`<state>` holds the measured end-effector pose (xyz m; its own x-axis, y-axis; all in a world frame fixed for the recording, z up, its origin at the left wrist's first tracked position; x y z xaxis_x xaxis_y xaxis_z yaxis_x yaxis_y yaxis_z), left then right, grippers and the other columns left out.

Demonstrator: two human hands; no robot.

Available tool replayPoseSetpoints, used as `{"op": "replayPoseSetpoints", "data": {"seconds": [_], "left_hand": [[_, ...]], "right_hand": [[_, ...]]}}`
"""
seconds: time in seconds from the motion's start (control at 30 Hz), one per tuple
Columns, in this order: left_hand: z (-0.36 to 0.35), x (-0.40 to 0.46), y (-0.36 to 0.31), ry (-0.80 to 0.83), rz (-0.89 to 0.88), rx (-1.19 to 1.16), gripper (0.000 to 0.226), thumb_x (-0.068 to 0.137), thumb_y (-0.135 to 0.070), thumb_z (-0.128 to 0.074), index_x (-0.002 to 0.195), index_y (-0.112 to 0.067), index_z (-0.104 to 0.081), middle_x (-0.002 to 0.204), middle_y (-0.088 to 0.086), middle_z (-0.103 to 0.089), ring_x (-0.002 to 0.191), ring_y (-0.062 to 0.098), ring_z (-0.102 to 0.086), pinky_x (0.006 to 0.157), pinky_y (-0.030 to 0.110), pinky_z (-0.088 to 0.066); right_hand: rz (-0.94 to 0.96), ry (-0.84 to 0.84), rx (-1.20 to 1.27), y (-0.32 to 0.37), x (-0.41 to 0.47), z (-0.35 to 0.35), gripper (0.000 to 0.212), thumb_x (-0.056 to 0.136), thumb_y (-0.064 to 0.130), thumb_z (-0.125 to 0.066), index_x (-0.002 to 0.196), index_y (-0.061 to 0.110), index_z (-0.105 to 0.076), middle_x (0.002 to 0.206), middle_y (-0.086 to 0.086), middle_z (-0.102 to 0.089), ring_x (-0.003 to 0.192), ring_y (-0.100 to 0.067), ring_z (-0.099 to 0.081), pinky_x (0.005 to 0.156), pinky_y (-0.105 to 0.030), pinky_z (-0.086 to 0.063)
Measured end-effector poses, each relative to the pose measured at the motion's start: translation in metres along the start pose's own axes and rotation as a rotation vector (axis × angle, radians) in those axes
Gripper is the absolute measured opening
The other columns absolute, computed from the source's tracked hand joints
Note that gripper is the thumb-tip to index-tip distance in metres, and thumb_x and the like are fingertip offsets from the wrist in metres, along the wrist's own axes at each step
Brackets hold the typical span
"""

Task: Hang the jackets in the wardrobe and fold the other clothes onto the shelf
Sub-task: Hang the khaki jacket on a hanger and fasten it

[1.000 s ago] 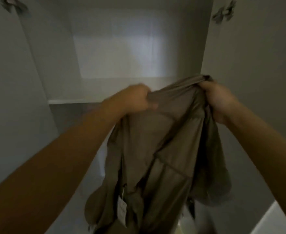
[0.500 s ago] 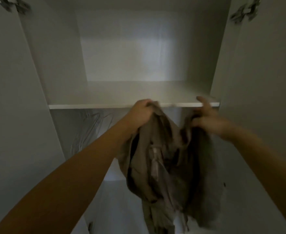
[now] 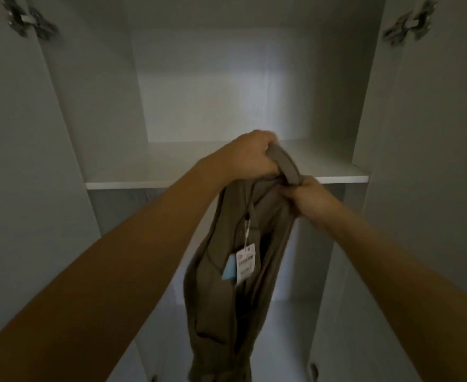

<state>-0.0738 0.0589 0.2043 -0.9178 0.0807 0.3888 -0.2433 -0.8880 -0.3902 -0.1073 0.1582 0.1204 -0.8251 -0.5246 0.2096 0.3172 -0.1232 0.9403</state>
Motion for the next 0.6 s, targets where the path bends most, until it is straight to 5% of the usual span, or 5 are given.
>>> {"op": "replayPoseSetpoints", "data": {"seconds": [0.07, 0.2, 0.4, 0.5, 0.6], "left_hand": [[-0.025, -0.028, 0.042, 0.359, 0.219, 0.1, 0.052, 0.056, -0.076, -0.072, 0.08, -0.031, -0.065, 0.085, -0.014, -0.066, 0.075, 0.004, -0.065, 0.065, 0.019, -0.048], [-0.078, -0.081, 0.118, 0.544, 0.447, 0.096, 0.047, 0.072, -0.054, -0.077, 0.105, -0.021, -0.07, 0.098, -0.011, -0.066, 0.081, 0.005, -0.061, 0.079, 0.019, -0.045], [-0.098, -0.105, 0.153, -0.055, 0.617, -1.011, 0.023, 0.099, -0.027, -0.052, 0.113, -0.013, -0.063, 0.117, 0.008, -0.068, 0.099, 0.019, -0.067, 0.085, 0.03, -0.055], [-0.101, -0.086, 0.127, -0.306, 0.659, -1.136, 0.034, 0.104, -0.012, -0.039, 0.097, 0.002, -0.069, 0.092, 0.014, -0.072, 0.096, 0.032, -0.062, 0.083, 0.023, -0.054], [-0.1, -0.071, 0.118, -0.333, 0.681, -1.034, 0.035, 0.105, -0.008, -0.032, 0.12, 0.013, -0.056, 0.121, 0.028, -0.059, 0.109, 0.034, -0.054, 0.097, 0.032, -0.048]], "right_hand": [[-0.002, -0.134, 0.163, 0.003, 0.007, 0.018, 0.028, 0.089, -0.004, -0.048, 0.078, 0.012, -0.068, 0.079, -0.01, -0.071, 0.062, -0.017, -0.067, 0.058, -0.025, -0.057], [0.055, -0.206, 0.111, 0.016, 0.015, 0.034, 0.029, 0.088, 0.0, -0.046, 0.074, 0.011, -0.068, 0.08, -0.014, -0.069, 0.072, -0.025, -0.066, 0.068, -0.033, -0.055], [-0.026, -0.126, -0.299, -0.022, 0.009, 0.052, 0.032, 0.092, -0.004, -0.041, 0.107, 0.007, -0.067, 0.101, -0.013, -0.066, 0.084, -0.025, -0.062, 0.073, -0.028, -0.056], [-0.148, 0.103, -0.387, -0.057, -0.006, 0.002, 0.026, 0.082, -0.01, -0.041, 0.082, -0.002, -0.066, 0.07, -0.012, -0.06, 0.063, -0.023, -0.055, 0.053, -0.023, -0.046], [-0.396, 0.383, 0.046, -0.095, -0.024, -0.041, 0.016, 0.061, 0.005, -0.054, 0.07, 0.001, -0.066, 0.071, -0.015, -0.063, 0.067, -0.029, -0.057, 0.061, -0.028, -0.045]]}}
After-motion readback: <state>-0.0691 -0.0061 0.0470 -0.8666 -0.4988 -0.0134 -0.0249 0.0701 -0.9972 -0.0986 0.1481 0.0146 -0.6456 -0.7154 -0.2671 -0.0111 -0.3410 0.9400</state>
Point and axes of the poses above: each hand's wrist, its own x-axis towards the middle knuckle, its own z-axis out of the back of the hand, y = z × x, the point moved 9 cm from there along x, towards the middle knuckle
